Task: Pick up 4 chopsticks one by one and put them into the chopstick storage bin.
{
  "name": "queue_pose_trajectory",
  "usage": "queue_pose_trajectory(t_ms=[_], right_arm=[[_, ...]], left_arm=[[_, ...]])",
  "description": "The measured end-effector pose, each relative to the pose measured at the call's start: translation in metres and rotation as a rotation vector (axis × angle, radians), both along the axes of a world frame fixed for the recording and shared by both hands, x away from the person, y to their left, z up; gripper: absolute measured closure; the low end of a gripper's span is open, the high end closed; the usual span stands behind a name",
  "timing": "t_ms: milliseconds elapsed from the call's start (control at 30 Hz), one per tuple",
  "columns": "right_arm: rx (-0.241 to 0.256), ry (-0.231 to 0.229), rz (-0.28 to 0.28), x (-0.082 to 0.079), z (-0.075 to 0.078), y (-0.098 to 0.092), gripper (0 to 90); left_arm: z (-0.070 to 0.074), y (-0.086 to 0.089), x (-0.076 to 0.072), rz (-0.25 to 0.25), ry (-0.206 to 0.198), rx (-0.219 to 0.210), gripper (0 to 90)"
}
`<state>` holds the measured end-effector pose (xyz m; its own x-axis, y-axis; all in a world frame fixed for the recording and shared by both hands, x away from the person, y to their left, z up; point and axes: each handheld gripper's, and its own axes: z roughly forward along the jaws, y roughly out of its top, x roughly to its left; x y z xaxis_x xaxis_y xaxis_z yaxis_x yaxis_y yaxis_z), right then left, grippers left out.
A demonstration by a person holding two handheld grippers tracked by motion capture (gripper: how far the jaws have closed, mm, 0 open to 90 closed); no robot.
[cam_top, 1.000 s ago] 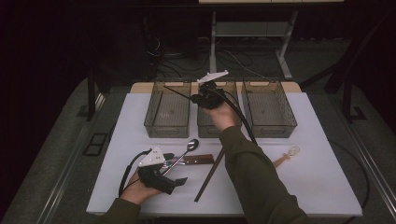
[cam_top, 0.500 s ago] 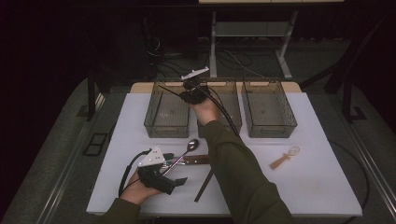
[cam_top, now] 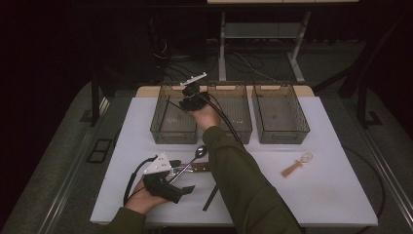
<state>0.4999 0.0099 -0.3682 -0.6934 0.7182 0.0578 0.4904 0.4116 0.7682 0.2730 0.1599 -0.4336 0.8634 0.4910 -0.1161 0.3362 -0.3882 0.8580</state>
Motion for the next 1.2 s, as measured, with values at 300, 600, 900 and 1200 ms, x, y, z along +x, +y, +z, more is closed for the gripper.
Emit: queue_pose_trajectory(t_ms=[300, 600, 900, 1200], right_arm=[[0.022, 0.034, 0.026, -0.002, 0.009, -0.010, 55.5], [0.050, 0.055, 0.069, -0.012, 0.016, -0.028, 40.6], [0.071, 0.023, 0.112, -0.027, 0.027, -0.051, 29.4], [0.060, -0.001, 0.149, -0.049, 0.036, -0.074, 27.7]], left_arm=[[0.000, 0.001, 0.000, -0.002, -0.003, 0.001, 0.0], [-0.001, 0.000, 0.001, 0.004, -0.004, 0.003, 0.0], [-0.001, -0.001, 0.002, 0.002, 0.000, 0.005, 0.0], [-0.002, -0.002, 0.001, 0.004, 0.006, 0.011, 0.0]])
